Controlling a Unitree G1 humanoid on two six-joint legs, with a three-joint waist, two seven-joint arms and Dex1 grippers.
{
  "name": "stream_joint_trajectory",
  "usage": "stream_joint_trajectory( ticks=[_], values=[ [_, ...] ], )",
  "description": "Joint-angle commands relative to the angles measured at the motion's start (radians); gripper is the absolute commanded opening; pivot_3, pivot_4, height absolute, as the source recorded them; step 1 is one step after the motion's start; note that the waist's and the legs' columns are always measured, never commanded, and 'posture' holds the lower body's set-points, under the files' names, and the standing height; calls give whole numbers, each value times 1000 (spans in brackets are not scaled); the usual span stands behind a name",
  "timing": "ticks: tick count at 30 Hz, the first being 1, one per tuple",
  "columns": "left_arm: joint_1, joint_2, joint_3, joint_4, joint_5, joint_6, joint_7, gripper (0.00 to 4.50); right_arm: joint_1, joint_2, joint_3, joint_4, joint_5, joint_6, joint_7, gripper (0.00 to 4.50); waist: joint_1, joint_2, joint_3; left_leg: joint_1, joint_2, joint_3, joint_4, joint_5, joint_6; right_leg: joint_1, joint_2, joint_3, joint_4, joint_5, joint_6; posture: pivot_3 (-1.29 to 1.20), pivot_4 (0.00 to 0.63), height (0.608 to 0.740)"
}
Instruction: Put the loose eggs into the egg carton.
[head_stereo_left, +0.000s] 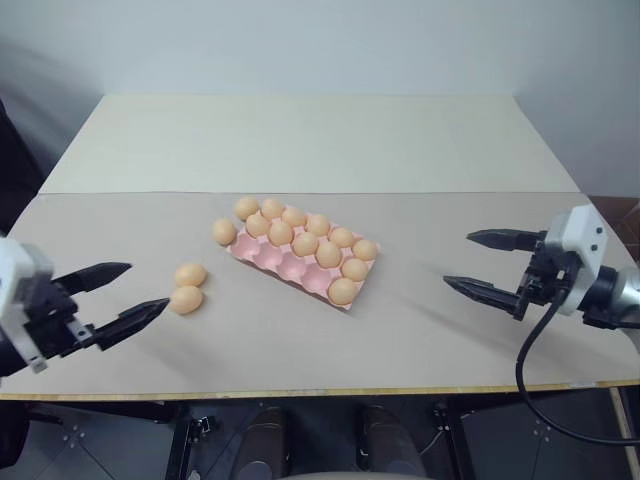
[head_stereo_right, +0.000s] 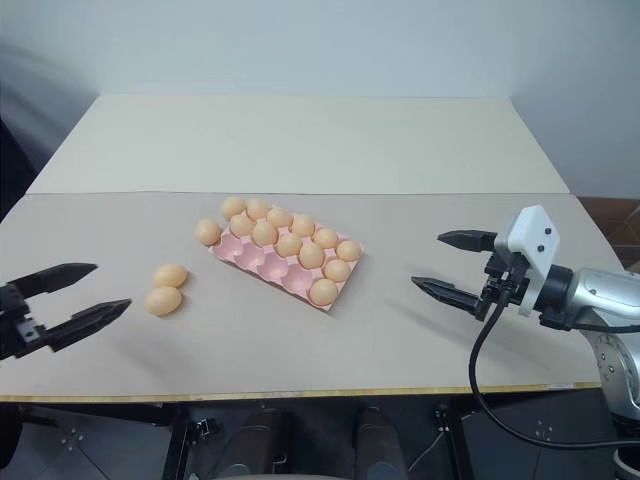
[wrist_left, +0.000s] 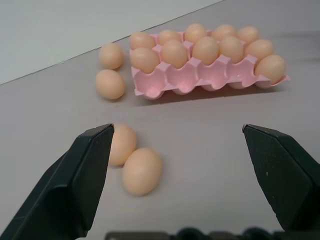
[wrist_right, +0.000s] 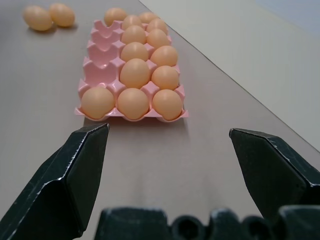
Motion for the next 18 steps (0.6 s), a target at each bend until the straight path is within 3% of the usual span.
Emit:
stream_joint_trajectory(
  ticks=[1, 9, 18],
  values=[
    [91, -40, 50, -48, 26, 1, -21, 4482, 13, -9, -48, -41, 18, -11, 4, 4500, 1, 0, 0, 0, 0, 0, 0, 0, 0, 0, 0, 0, 0, 0, 0, 0, 150, 740],
    [49, -182, -122, -91, 7, 126, 291, 4482, 4, -29, -46, -47, 31, -8, 34, 4500, 10, 0, 0, 2, 3, 1, 1, 0, 0, 2, 0, 1, 0, 0, 0, 0, 150, 740],
    [-183, -360, -351, -80, -11, 239, 639, 4482, -21, -48, -48, -45, 42, -11, 57, 4500, 8, -3, -2, 2, 2, 1, 2, 0, 0, 3, 3, 2, 0, 2, 0, 0, 150, 740]
  ],
)
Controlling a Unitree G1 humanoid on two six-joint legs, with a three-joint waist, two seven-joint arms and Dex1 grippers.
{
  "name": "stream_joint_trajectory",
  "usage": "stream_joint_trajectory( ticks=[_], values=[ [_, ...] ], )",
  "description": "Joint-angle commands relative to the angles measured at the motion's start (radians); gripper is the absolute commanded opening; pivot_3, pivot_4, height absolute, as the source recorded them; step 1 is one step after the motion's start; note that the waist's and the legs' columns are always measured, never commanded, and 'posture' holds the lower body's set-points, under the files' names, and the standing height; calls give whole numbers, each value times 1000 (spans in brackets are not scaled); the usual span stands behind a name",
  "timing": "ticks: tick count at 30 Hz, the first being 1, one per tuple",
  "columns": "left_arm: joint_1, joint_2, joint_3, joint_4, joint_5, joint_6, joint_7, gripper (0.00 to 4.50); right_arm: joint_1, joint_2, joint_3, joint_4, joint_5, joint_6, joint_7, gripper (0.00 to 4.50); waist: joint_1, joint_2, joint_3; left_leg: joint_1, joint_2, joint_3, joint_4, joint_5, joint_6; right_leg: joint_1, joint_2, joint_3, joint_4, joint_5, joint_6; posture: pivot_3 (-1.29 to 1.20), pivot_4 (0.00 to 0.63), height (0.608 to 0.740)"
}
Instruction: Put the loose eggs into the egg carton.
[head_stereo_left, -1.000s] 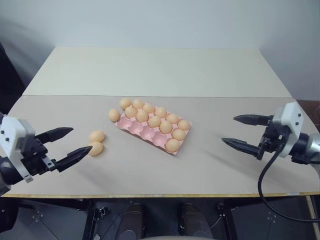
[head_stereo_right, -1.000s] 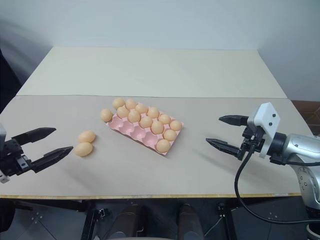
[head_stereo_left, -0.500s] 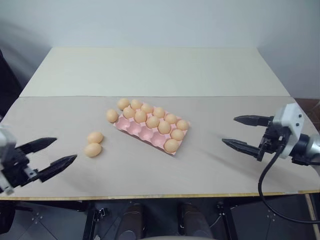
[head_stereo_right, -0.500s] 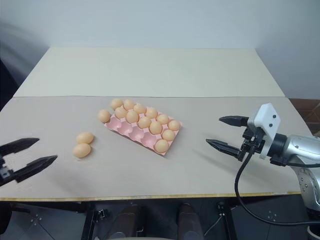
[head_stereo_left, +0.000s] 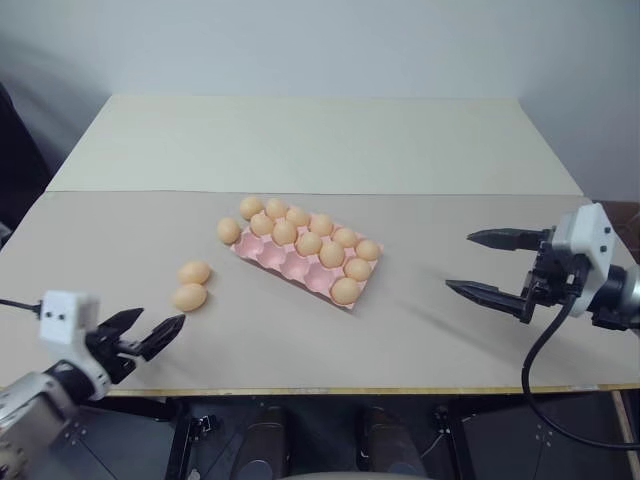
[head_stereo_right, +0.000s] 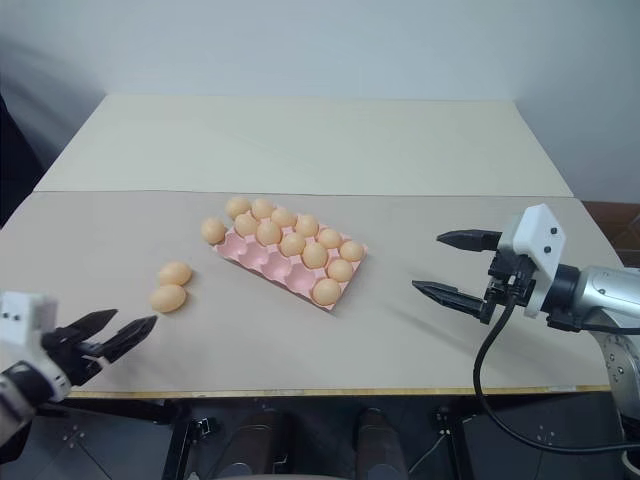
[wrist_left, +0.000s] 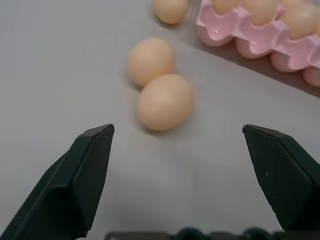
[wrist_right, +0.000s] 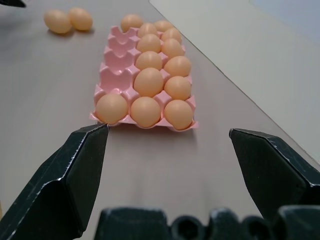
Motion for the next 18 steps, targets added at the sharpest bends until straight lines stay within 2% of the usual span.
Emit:
stream_joint_trajectory(
  ticks=[1, 6, 18],
  values=[
    [-44, -26, -38, -14, -22, 37, 88, 4482, -10, -17, -31, -27, 23, -10, 17, 4500, -1, -1, -1, 0, 0, 0, 0, 0, 0, 0, 1, 0, 0, 1, -1, 0, 150, 740],
    [-103, -14, -125, 11, 16, 93, 153, 4482, -9, -37, -39, -30, 57, -8, 77, 4500, -2, -1, -1, 1, 1, 0, 0, 0, 0, 0, 2, 1, 0, 2, -3, 0, 150, 740],
    [-243, -27, -178, 92, 19, 163, 229, 4482, -4, -36, -44, -53, 74, -5, 74, 4500, -2, -1, -1, 2, 8, 4, 1, 0, 0, 0, 9, 2, -1, 3, -4, 0, 150, 740]
  ],
)
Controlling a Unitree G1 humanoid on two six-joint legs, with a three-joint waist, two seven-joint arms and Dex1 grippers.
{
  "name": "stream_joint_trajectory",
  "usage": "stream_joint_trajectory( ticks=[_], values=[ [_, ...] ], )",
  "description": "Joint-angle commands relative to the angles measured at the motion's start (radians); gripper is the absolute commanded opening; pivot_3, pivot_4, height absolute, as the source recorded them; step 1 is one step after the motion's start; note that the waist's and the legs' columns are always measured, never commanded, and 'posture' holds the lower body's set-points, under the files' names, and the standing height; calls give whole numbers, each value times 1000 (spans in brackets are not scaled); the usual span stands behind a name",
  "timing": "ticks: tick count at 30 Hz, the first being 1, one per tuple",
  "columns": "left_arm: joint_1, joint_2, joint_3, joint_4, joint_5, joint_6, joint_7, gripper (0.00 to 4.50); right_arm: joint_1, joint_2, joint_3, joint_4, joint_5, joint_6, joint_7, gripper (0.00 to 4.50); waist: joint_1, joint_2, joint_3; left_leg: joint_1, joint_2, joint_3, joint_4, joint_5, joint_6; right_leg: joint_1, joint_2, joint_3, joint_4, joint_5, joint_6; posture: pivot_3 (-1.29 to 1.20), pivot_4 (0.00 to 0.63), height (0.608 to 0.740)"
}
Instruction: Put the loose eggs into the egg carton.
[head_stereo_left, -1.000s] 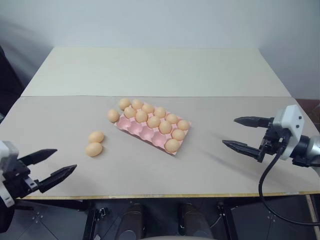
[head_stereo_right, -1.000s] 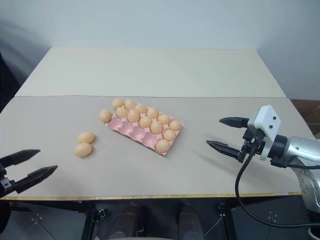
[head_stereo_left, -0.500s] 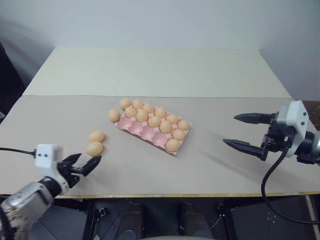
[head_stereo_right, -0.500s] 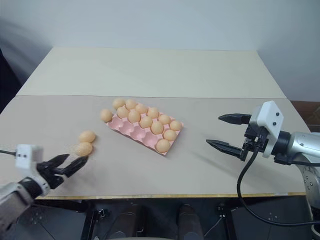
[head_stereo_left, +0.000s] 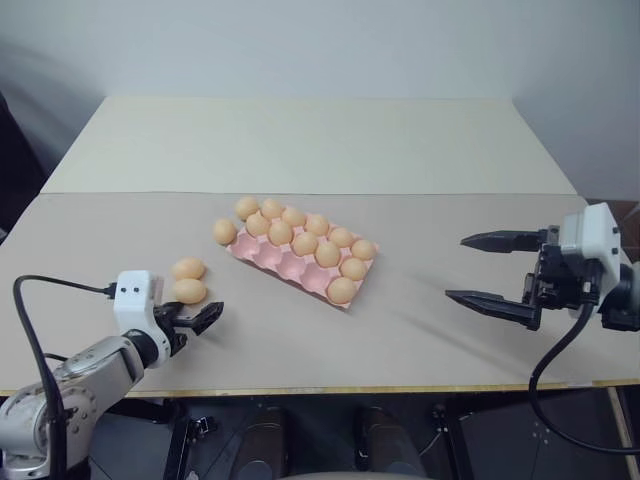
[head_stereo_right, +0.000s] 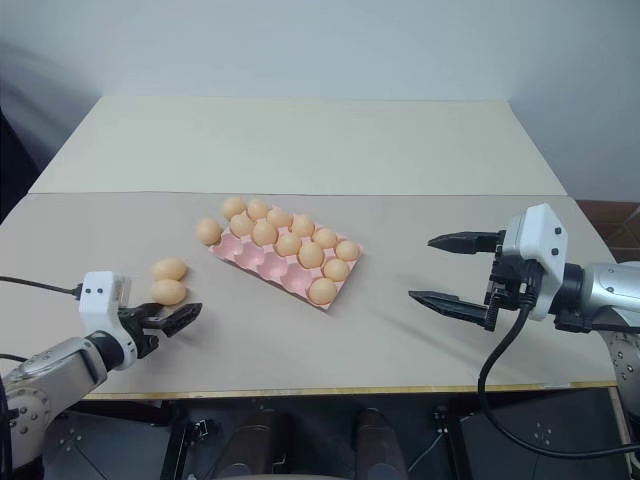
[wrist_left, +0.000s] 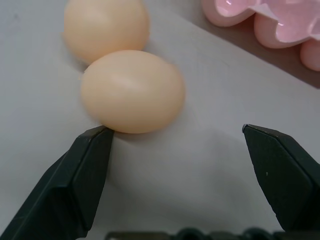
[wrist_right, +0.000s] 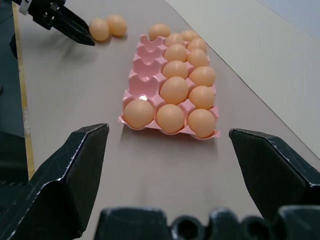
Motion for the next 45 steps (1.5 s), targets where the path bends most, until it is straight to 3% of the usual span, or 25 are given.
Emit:
stream_joint_trajectory(
  ticks=[1, 15, 37, 40, 45],
  values=[
    [-11, -5, 0, -13, -2, 15, 14, 4482, -2, -9, -40, -31, 18, -5, -5, 4500, -1, 0, 0, 0, 0, 0, 0, 0, 0, 0, 0, 0, 0, 0, 0, 0, 150, 740],
    [17, -12, 78, -30, 9, -5, 68, 4482, 30, -4, -66, -35, 20, -17, 5, 4500, 0, 0, 0, 2, 2, 2, 0, 0, -1, 0, 1, 2, 0, 0, 0, 0, 150, 740],
    [-131, -50, -35, 90, 150, -86, 35, 4482, 58, 1, -86, -68, 30, -6, -15, 4500, 1, 0, 0, 0, 2, 8, 0, -1, -1, -1, 1, 2, -1, 0, -1, 0, 150, 740],
    [-128, -54, -33, 88, 160, -95, 33, 3902, 65, 3, -88, -78, 33, -3, -23, 4500, 1, 0, 0, 0, 2, 8, 0, -1, -1, -1, 1, 2, -1, 0, -1, 0, 150, 740],
    [-115, -53, -21, 77, 167, -94, 23, 2449, 65, 1, -93, -80, 39, 4, -33, 4500, 0, 0, 0, 0, 2, 8, 0, -1, -1, -1, 1, 2, -1, 0, -1, 0, 150, 740]
  ],
)
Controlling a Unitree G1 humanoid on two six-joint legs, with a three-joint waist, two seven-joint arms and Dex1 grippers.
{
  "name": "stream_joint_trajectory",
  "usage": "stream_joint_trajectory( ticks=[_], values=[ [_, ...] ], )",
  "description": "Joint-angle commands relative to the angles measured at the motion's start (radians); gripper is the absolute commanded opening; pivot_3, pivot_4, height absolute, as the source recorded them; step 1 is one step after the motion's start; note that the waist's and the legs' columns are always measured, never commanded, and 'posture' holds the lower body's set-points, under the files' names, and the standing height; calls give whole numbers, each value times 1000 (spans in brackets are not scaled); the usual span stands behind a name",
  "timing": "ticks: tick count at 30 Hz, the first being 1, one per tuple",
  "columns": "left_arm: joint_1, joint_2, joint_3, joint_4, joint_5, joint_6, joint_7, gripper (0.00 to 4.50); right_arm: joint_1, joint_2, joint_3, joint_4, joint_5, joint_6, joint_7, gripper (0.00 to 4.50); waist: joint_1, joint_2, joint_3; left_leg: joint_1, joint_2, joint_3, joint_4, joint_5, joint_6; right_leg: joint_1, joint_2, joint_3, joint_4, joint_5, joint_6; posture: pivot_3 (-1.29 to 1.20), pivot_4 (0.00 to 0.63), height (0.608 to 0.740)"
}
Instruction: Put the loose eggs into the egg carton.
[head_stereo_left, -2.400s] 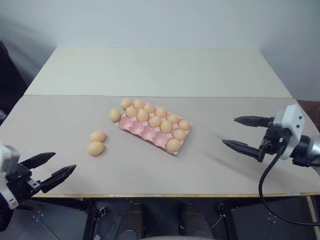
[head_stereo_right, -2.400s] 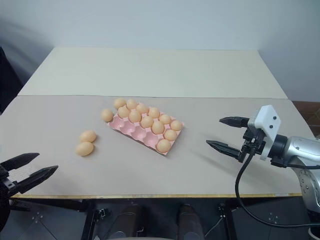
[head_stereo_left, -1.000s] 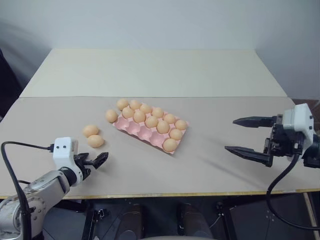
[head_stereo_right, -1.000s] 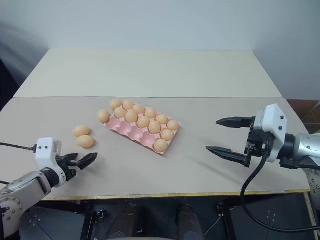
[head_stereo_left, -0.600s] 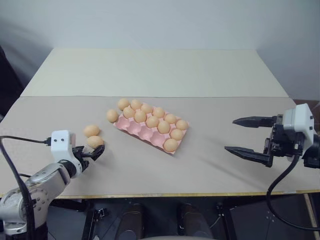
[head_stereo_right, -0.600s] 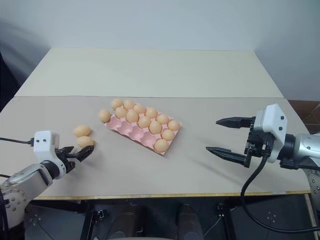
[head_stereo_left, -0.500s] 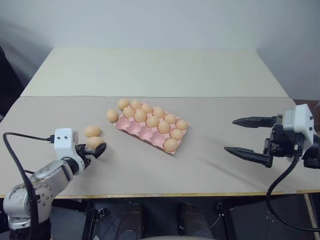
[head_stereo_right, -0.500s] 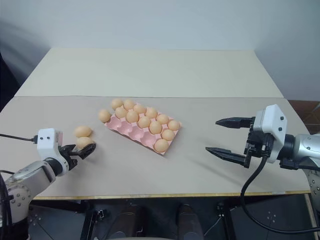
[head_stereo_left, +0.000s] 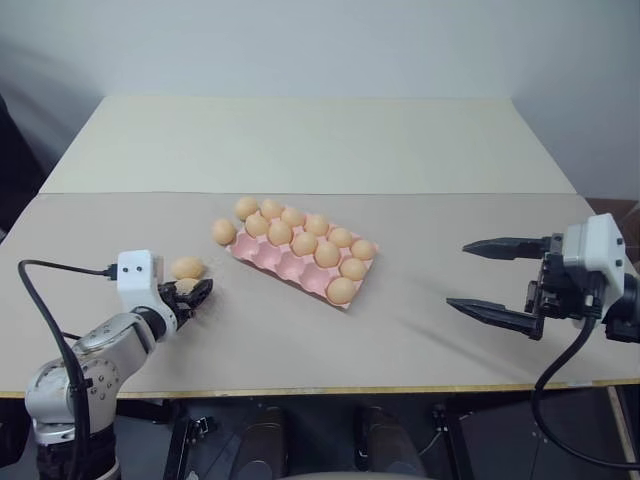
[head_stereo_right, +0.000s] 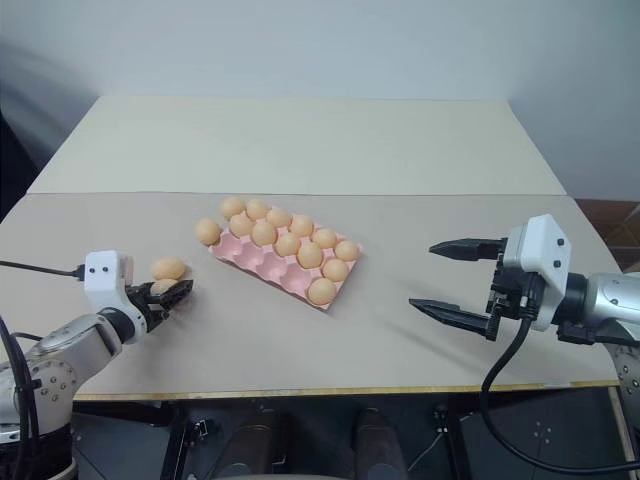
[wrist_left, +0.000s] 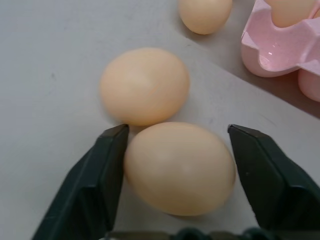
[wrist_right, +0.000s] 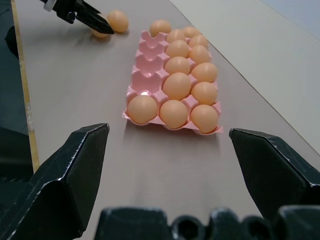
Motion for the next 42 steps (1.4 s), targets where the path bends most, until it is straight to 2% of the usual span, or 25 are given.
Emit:
stream_joint_trajectory(
  ticks=[1, 5, 10, 13, 19, 25, 28, 33, 42],
  values=[
    [11, 9, 23, -34, 6, -16, -12, 2353, -7, -4, -50, -22, 35, 4, -9, 4500, -1, 0, 0, 0, 0, 0, 0, 0, 0, 0, 0, 0, 0, 0, 0, 0, 150, 740],
    [70, 33, 72, -108, -36, 19, -41, 2301, -10, -11, -57, -20, 43, 10, -18, 4500, -2, 0, 0, 0, 1, 0, 0, 0, 0, 0, 0, 0, 0, 0, 0, 0, 150, 740],
    [179, 95, 258, -225, -225, 22, -175, 2301, -11, -11, -65, -24, 51, 19, -37, 4500, -1, 0, 0, -2, 2, -1, 0, 0, 0, -3, 0, 0, 0, 0, 0, 0, 150, 740],
    [160, 166, 272, -237, -291, 0, -241, 2301, -11, -6, -60, -28, 53, 18, -49, 4500, 8, 0, 0, -2, 1, -1, 0, 0, 0, -3, -1, 0, 0, 0, 0, 0, 150, 740],
    [-24, 246, 99, -169, -281, -49, -332, 2301, -4, 14, -54, -43, 50, 11, -73, 4500, 18, 0, 0, -2, 1, 1, 0, 0, -1, -2, -1, -1, 0, 0, 0, 0, 150, 740],
    [-307, 225, -274, 5, -124, -142, -486, 2301, 25, 30, -74, -83, 47, 8, -101, 4500, 24, 0, 0, -3, -1, 2, 0, 0, -1, -2, 2, -1, -1, 0, 0, 0, 150, 740],
    [-367, 207, -379, 61, -71, -188, -558, 2301, 44, 35, -93, -101, 50, 11, -116, 4500, 16, -1, 0, -3, -1, 3, 0, 0, -1, -2, 2, 0, -2, 0, 0, 0, 150, 740],
    [-417, 160, -475, 114, -8, -231, -621, 2301, 82, 41, -122, -134, 58, 17, -140, 4500, 11, -1, 0, -4, 0, 3, 0, 0, 0, -3, 2, 0, -1, 0, 0, 0, 150, 740],
    [-470, 75, -582, 211, 126, -281, -631, 2301, 98, 41, -135, -132, 61, 9, -144, 4500, 9, -1, 0, -3, -1, 2, 1, 0, 0, -2, 2, 0, -1, 0, 1, 0, 150, 740]
  ],
)
